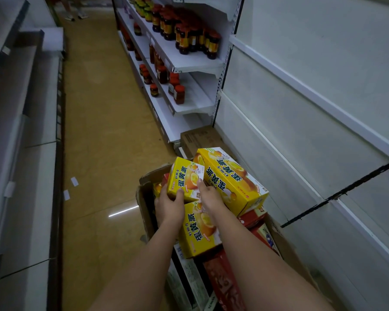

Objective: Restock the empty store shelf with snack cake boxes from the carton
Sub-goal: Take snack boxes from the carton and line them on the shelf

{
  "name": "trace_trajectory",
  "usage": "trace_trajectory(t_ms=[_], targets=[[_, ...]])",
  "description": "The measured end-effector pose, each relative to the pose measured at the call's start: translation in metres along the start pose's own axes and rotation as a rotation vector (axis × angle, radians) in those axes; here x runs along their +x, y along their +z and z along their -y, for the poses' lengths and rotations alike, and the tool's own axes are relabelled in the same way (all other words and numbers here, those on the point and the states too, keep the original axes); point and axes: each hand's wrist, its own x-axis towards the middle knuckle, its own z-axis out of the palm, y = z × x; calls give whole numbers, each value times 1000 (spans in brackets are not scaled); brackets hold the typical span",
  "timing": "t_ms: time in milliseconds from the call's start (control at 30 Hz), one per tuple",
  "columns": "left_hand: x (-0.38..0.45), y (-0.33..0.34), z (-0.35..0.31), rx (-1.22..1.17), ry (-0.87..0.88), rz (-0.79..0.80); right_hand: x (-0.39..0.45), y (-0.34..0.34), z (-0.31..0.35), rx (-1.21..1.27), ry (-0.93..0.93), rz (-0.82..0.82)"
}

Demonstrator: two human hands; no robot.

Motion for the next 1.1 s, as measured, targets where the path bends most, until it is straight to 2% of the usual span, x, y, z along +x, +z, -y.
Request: trace_trajectory(t_ms=[100,200,333,400,567,700,767,833,900,967,1100], targets=[[-4,-9,-4,-81,114,75,-2,-7,4,188,92,114],[-11,-16,-9,-117,149,148,-12,-11,1,357,173,235],[-25,-22,-15,-74,199,85,-22,-20,-6,540,120,0],[-28,-28,-12,-110,166,12,-31,-31,-8,604,86,-3],[-41,-50,-9,-152,-6,-300,-65,-60,-16,657,-35,345],[-64,-63,-24,-350,-121,-384,-93,-56,-16,671,-63,635],[-74,-65,-26,-454,-163,-300,-101,-50,-13,649,-68,686],[-80,-68,-26,-537,-134,-102,-108,-48,-10,623,-77,705],[-86,-77,-23,-582,-149,168,-113,-49,-9,662,-85,736],[-100,-94,-20,-577,-165,328,-119,-48,-7,693,-78,757],[-107,-127,14,-471,-185,320,-132,-24,-4,675,-81,751]])
